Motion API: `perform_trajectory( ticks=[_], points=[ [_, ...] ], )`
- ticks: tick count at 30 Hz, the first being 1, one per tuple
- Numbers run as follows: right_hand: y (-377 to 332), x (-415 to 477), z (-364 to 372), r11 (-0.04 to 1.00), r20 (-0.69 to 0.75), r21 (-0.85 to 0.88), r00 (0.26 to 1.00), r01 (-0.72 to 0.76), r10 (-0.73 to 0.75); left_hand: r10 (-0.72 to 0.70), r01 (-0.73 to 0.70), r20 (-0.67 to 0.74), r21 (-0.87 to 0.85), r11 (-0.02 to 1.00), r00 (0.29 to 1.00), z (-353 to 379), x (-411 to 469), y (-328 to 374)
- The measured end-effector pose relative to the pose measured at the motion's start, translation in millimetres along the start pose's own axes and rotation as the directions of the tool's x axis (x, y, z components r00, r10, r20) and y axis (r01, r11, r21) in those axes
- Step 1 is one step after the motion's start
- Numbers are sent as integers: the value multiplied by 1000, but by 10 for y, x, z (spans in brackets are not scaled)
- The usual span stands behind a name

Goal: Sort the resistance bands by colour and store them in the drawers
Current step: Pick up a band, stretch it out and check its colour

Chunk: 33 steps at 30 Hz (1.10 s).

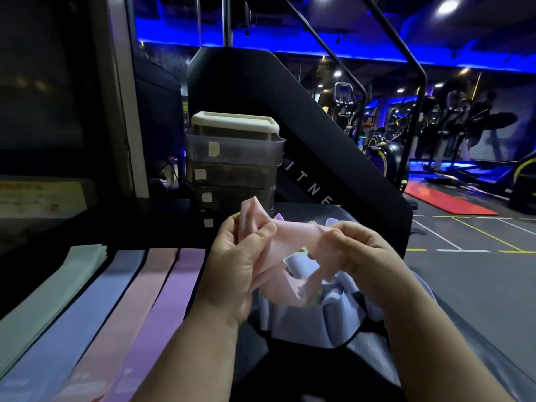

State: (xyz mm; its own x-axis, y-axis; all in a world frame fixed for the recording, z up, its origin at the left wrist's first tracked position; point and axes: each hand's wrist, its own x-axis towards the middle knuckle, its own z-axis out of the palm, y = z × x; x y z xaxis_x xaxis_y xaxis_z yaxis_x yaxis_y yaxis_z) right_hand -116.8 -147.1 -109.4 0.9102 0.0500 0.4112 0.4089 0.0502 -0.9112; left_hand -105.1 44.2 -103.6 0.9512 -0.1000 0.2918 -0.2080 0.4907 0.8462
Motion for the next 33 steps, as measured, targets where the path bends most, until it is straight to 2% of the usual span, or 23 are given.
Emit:
perform_trajectory(
  ticks=[3,11,15,18,21,24,30,33],
  points=[
    [20,17,9,999,-48,30,998,-42,43,59,-57,-33,59,997,998,42,-18,33],
    [22,18,61,989,-5,-144,1000,-21,21,86,-80,-26,167,983,996,11,-31,215],
    [14,0,94,998,135,-39,989,-59,64,142,-131,-31,227,965,989,-70,-109,221],
    [18,-30,160,994,267,-105,963,-17,44,197,-165,-87,284,945,977,-93,-208,33],
    [-18,-46,248,989,221,-149,975,17,17,228,-161,-157,351,923,961,-80,-256,-134],
    [0,-19,242,967,158,-245,987,71,-32,272,-188,-166,398,898,948,-81,-243,-192],
    [8,-26,272,974,137,-218,990,66,-36,169,-101,-219,289,952,961,-135,-222,-213],
    [-18,-29,256,976,42,-210,998,55,-48,143,-90,-237,219,971,961,-176,-228,-216]
  ],
)
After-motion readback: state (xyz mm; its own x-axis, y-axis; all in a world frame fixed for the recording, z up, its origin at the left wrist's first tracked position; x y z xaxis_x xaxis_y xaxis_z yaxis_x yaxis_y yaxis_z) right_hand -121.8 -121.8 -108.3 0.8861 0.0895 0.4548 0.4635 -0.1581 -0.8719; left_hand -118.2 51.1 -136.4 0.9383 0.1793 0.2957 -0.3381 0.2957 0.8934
